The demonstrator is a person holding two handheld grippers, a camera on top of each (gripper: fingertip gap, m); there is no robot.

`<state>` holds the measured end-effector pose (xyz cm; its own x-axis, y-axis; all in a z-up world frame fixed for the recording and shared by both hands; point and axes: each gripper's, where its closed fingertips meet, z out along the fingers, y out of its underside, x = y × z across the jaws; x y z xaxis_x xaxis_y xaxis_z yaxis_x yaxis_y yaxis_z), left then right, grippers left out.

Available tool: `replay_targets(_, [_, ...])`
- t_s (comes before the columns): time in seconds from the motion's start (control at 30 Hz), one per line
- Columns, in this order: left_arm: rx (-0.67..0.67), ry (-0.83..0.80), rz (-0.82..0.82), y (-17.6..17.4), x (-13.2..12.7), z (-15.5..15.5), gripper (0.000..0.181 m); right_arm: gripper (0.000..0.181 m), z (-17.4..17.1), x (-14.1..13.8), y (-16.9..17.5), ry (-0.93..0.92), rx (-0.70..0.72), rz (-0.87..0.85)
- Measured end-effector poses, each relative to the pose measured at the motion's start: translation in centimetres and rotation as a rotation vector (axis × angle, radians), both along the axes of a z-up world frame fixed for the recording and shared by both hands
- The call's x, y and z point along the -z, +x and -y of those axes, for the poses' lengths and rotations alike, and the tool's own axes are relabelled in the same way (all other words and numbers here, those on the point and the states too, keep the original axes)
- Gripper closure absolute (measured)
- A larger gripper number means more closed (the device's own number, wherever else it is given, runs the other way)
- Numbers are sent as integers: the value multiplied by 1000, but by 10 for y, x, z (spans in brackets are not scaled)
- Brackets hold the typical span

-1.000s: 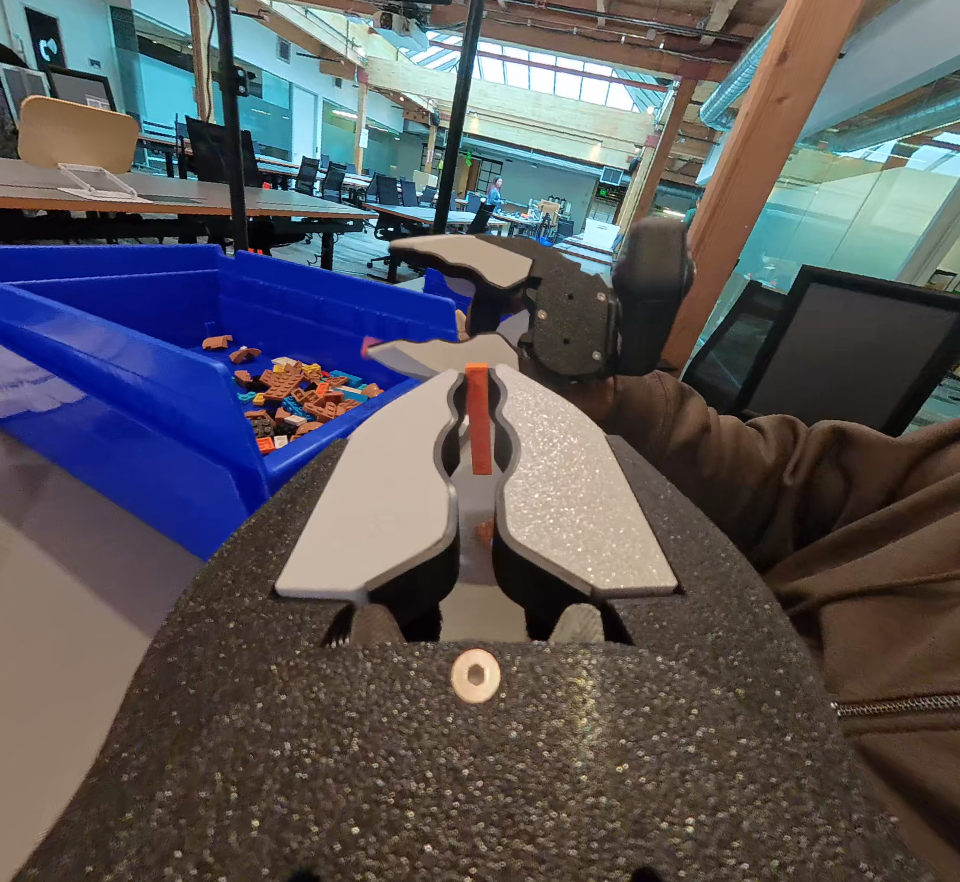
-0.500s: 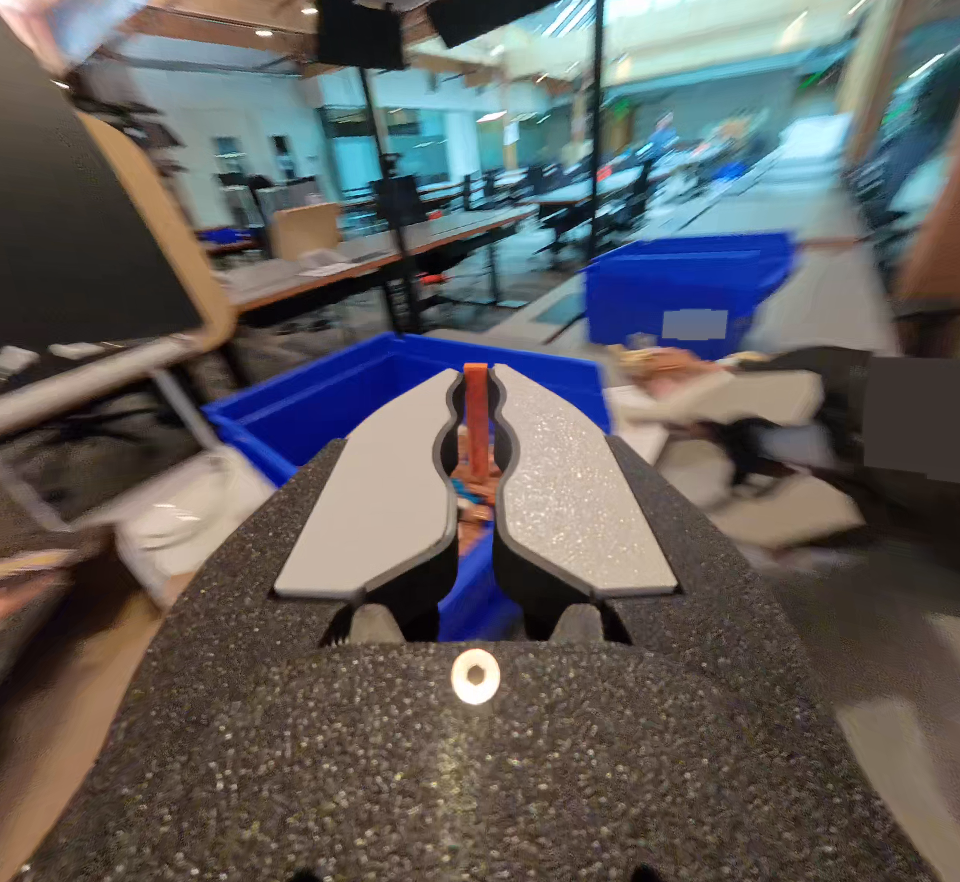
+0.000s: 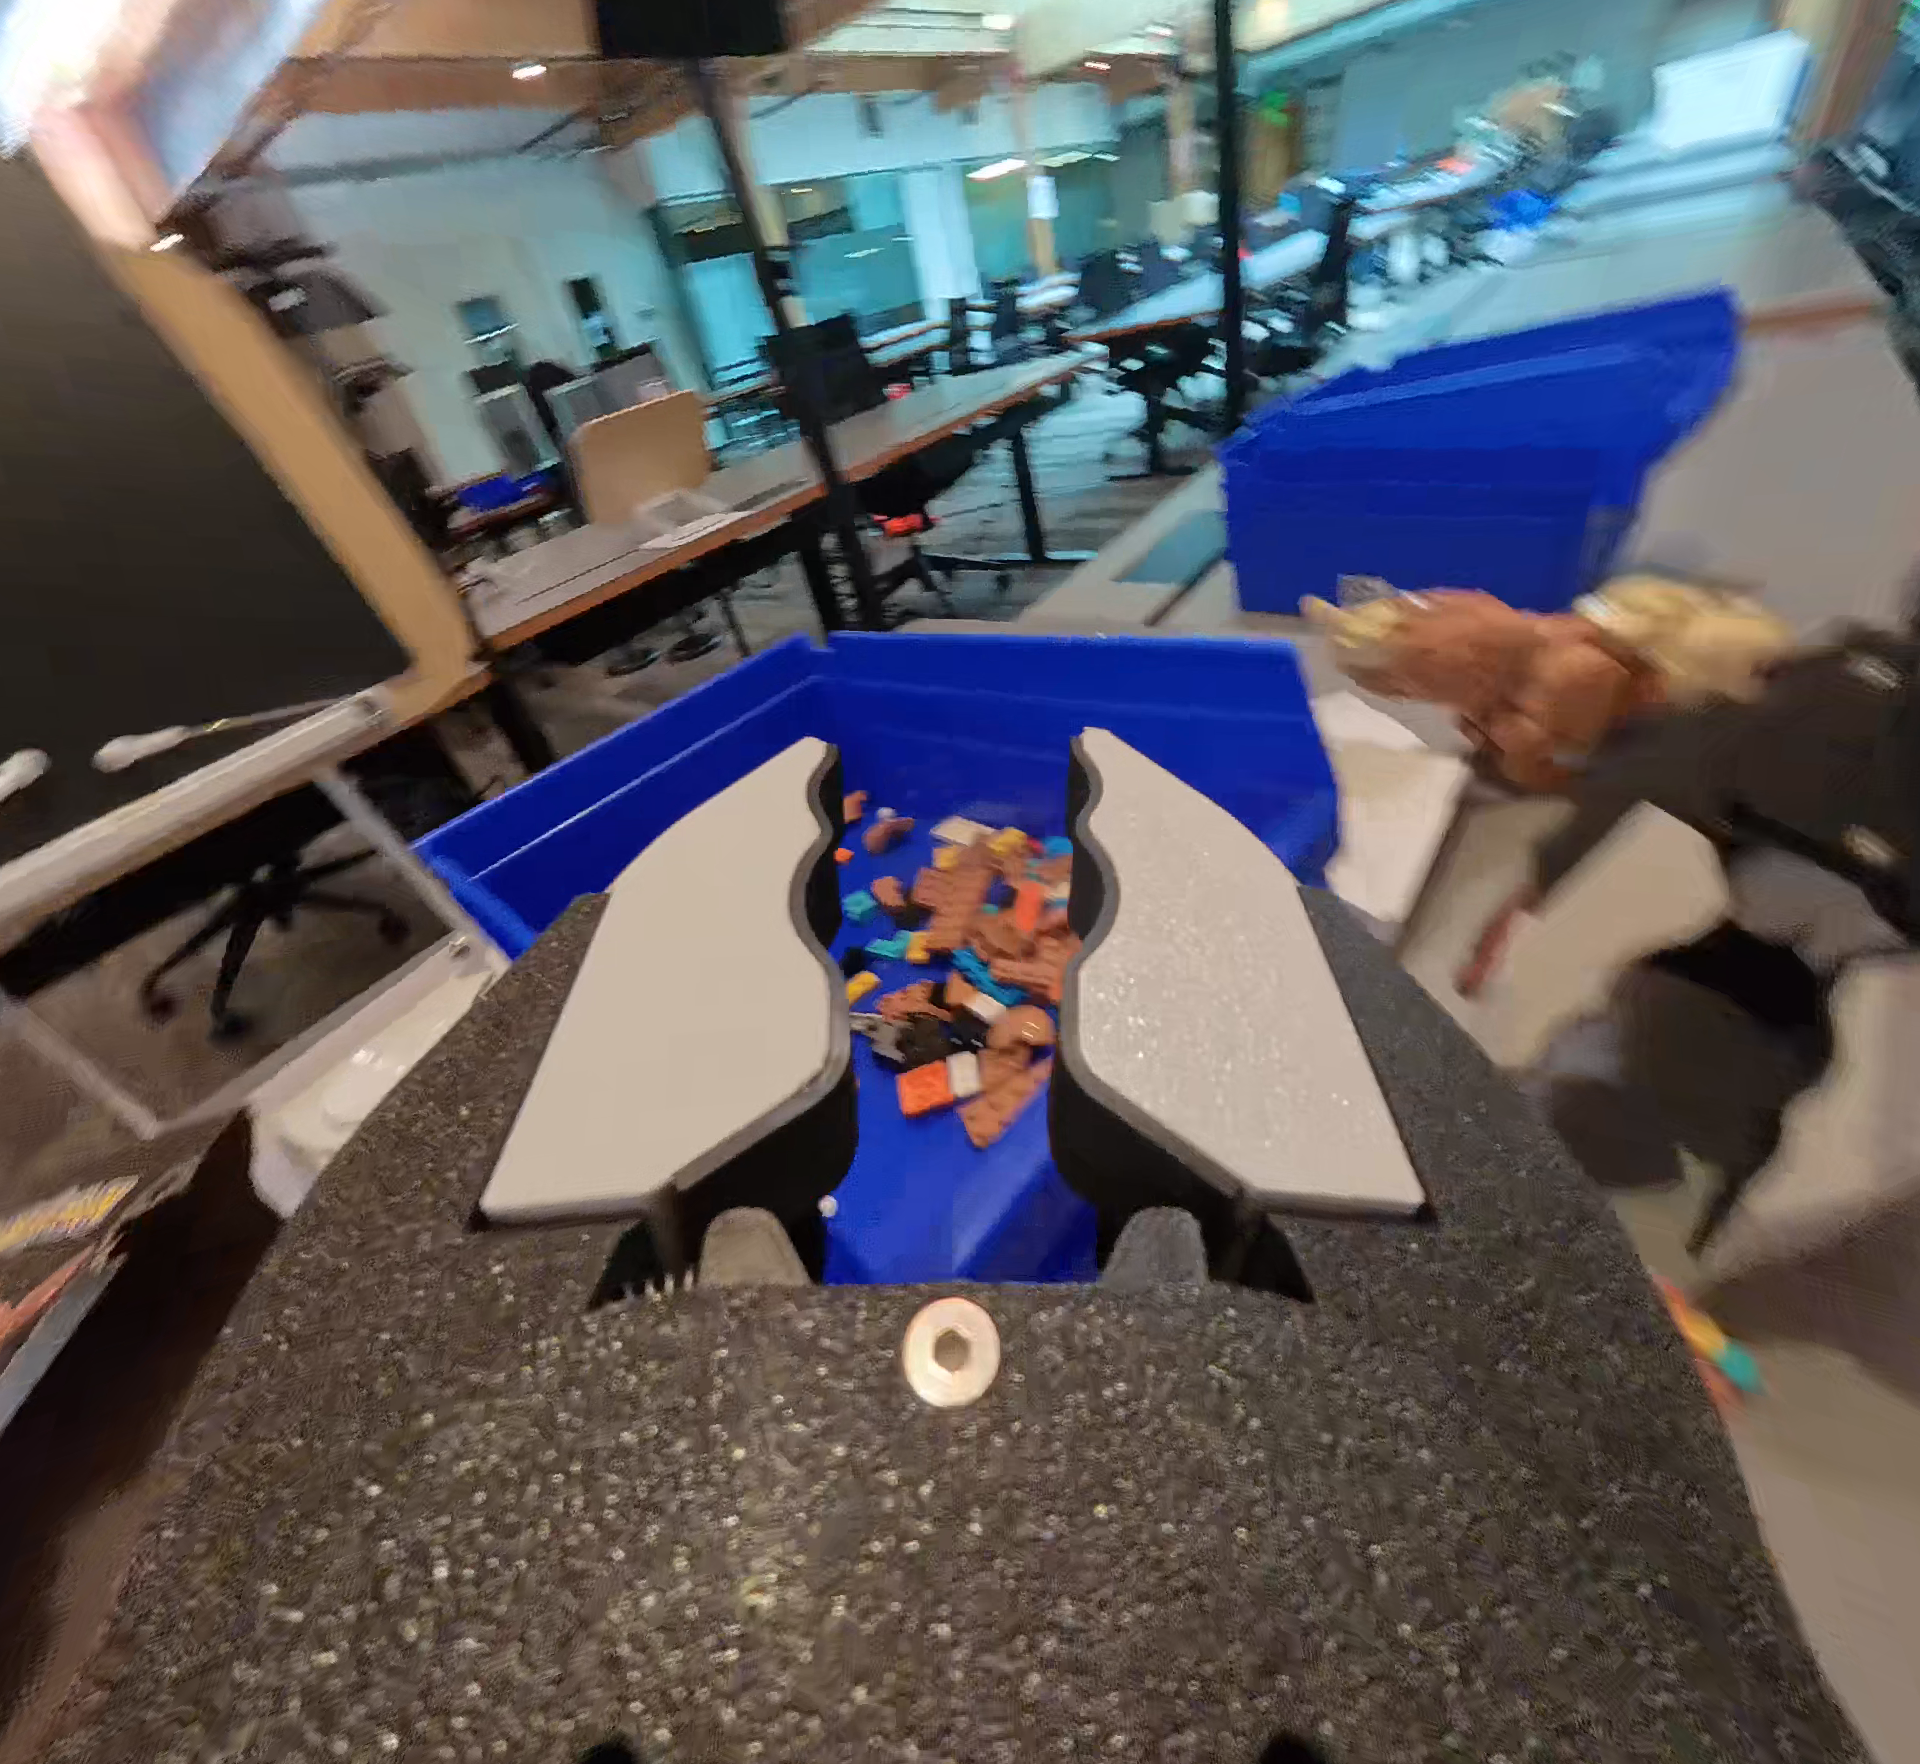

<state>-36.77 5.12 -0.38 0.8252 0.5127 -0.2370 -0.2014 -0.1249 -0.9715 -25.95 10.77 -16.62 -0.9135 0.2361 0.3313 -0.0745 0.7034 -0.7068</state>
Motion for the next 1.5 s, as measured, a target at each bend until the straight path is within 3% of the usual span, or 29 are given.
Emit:
replay_targets(0.1, [215,-139,-89,54,30,-19,148,129,0,12,4,53,-12,31])
replay_targets(0.2, [409,-337,17,94,85,-33,148,129,-1,18,5,69,-19,49])
replay_targets(0.3, [478,-501,172,108,135,-33,146,131,1,19,6,59,-43,50])
replay_targets(0.4, [491,-586,248,109,162,-28,145,132,8,18,11,41,-85,50])
replay_targets(0.57, [494,-594,265,109,168,-26,144,119,8,23,13,53,-48,136])
replay_targets(0.8, [450,-607,246,106,173,-21,144,110,10,17,10,-66,247,314])
replay_targets(1.0, [426,-595,257,104,176,-17,144,107,5,34,15,14,364,277])
replay_targets(1.13, [448,-601,259,110,179,-14,144,131,13,35,20,13,316,308])
replay_targets(1.33, [528,-560,309,121,175,-11,141,131,15,32,16,-18,267,274])
replay_targets(1.5, [605,-539,256,131,169,-10,126,131,27,0,23,-171,113,192])
